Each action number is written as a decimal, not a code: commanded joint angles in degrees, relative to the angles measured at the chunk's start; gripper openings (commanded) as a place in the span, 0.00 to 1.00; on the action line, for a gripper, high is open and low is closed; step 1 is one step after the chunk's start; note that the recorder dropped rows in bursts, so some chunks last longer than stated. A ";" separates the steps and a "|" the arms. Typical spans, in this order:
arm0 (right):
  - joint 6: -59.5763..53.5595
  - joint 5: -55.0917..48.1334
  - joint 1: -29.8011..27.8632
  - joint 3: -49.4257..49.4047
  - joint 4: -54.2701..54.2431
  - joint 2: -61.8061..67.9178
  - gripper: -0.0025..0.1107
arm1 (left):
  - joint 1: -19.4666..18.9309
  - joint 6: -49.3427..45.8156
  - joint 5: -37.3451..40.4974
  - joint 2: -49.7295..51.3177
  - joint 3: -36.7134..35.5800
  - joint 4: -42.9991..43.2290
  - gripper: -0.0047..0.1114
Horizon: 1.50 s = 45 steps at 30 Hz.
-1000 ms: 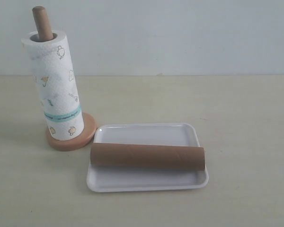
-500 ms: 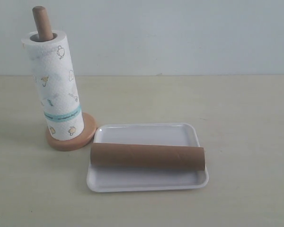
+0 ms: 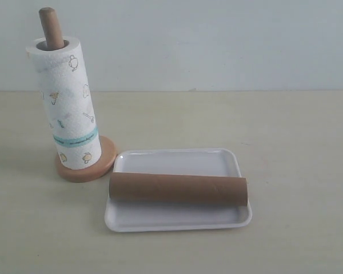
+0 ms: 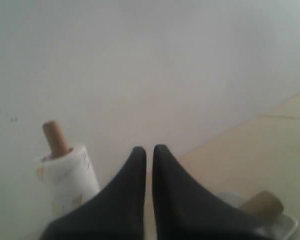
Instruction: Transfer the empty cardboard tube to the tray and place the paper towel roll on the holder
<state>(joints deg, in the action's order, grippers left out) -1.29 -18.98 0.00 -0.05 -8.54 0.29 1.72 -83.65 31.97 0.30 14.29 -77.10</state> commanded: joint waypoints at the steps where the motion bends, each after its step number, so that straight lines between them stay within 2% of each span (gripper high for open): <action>1: -0.09 0.53 0.02 0.05 0.14 -0.29 0.02 | -0.80 31.88 -8.13 -0.30 -1.98 23.17 0.08; 5: -0.09 0.53 0.02 0.05 0.14 -0.29 0.02 | -1.72 72.11 -13.98 -0.30 -3.83 53.41 0.08; 6: -0.09 0.53 0.02 0.05 0.14 -0.29 0.02 | -1.80 80.53 -14.67 -0.30 -4.36 58.45 0.08; 8: -0.09 0.53 0.02 0.05 0.14 -0.29 0.02 | -2.32 92.06 -15.03 -0.30 -5.65 67.96 0.08; 10: -0.09 0.53 0.02 0.05 0.14 -0.29 0.02 | -2.71 96.97 -15.03 -0.30 -6.66 72.06 0.08; 14: -0.09 0.53 0.02 0.05 0.14 -0.29 0.02 | -2.71 97.66 -16.32 -0.30 -8.38 72.60 0.08; 21: -0.09 0.53 0.02 0.05 0.14 -0.29 0.02 | -2.71 93.38 -28.05 -0.30 -14.29 72.60 0.08; 27: -0.09 0.67 0.02 0.05 0.14 -0.29 0.02 | -2.71 86.14 -22.15 -0.30 -14.29 72.60 0.08; 32: -0.09 0.53 0.02 0.05 0.14 -0.29 0.02 | -2.71 80.59 -13.69 -0.30 -14.29 72.60 0.08; 45: -0.09 0.53 0.02 0.05 0.14 -0.29 0.02 | -2.71 79.92 -13.57 -0.30 -14.29 72.60 0.08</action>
<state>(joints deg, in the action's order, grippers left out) -1.29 -18.98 0.00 -0.05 -8.54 0.29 -0.69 -3.23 18.23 0.11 0.22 -4.51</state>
